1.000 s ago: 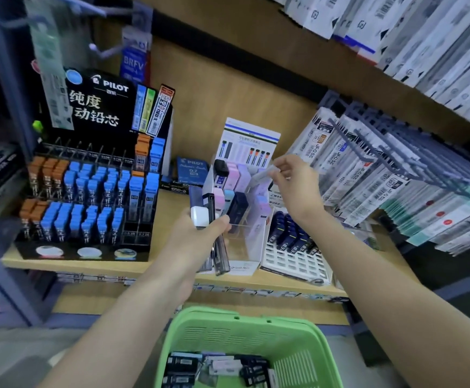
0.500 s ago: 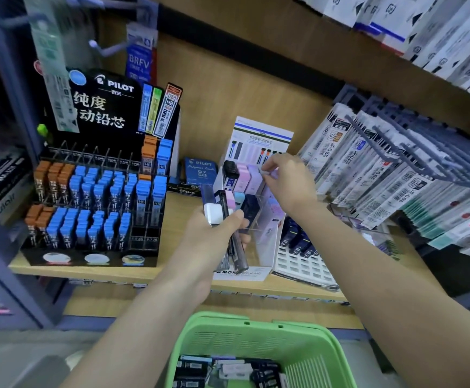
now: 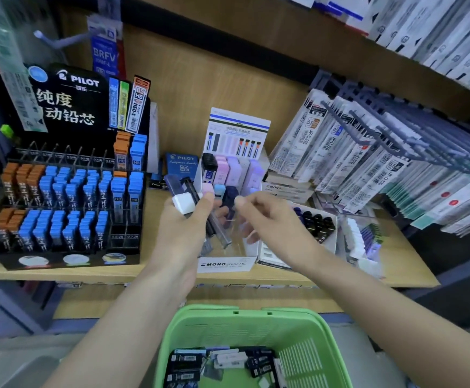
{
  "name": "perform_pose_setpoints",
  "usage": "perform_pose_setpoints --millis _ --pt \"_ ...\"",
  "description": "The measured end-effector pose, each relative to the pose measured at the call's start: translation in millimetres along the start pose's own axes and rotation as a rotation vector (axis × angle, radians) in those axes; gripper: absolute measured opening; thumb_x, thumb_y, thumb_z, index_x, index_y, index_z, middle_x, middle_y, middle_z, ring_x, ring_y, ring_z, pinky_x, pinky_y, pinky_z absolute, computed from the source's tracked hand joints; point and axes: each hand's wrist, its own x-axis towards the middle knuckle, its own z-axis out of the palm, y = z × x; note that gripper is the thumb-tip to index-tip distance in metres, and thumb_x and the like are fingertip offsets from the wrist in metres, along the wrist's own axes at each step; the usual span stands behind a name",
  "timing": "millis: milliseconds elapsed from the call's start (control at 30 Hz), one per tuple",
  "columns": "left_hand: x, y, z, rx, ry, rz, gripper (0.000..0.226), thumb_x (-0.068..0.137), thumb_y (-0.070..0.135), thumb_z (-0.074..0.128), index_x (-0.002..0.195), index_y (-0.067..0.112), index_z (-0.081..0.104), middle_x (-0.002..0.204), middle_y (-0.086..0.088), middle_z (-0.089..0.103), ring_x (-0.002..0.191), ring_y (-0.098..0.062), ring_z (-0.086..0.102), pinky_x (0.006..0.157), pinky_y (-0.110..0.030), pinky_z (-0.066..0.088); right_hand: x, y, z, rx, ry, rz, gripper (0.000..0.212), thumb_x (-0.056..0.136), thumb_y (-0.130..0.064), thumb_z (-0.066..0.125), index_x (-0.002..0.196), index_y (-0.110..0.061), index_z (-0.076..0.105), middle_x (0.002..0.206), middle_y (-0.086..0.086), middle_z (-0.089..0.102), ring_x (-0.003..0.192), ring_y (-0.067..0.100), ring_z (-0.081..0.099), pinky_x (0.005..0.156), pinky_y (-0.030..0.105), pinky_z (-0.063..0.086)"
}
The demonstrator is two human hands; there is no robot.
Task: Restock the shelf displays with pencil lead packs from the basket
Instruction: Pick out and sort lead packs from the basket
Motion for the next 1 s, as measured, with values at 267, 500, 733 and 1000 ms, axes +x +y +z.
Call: perform_pose_setpoints --millis 267,500,733,1000 --pt "-4 -7 11 0.065 -0.067 -0.041 0.014 0.095 0.023 0.053 0.107 0.016 0.059 0.1 0.0 0.073 0.084 -0.009 0.071 0.065 -0.035 0.059 -28 4 0 0.248 -0.201 0.169 0.011 0.088 -0.017 0.063 0.096 -0.013 0.056 0.081 0.003 0.061 0.063 0.007 0.059 0.064 0.017 0.054" --pt "-8 -15 17 0.197 -0.232 -0.028 0.009 0.093 0.009 0.056 0.094 0.014 0.063 0.095 -0.013 0.072 0.085 -0.022 0.066 0.079 -0.033 0.056 -36 30 -19 0.13 -0.084 0.05 0.028 0.096 -0.023 0.05 0.069 -0.015 0.053 0.055 -0.011 0.052 0.05 0.002 0.049 0.053 0.016 0.043" --pt "-13 -41 34 0.287 -0.335 -0.102 0.013 0.092 0.014 0.058 0.103 0.013 0.064 0.097 -0.012 0.072 0.09 -0.023 0.07 0.07 -0.023 0.058 -56 62 -45 0.026 -0.021 0.044 0.017 0.092 -0.016 0.057 0.075 -0.015 0.055 0.063 -0.008 0.056 0.056 -0.002 0.051 0.061 0.011 0.04" --pt "-18 -71 72 0.248 -0.368 -0.199 0.007 0.094 0.013 0.054 0.093 0.01 0.06 0.073 -0.007 0.06 0.059 -0.014 0.064 0.061 -0.028 0.06 -73 125 -119 -0.1 0.345 0.192 0.028 0.087 -0.015 0.065 0.098 -0.025 0.041 0.091 0.004 0.066 0.083 0.023 0.067 0.077 0.045 0.052"
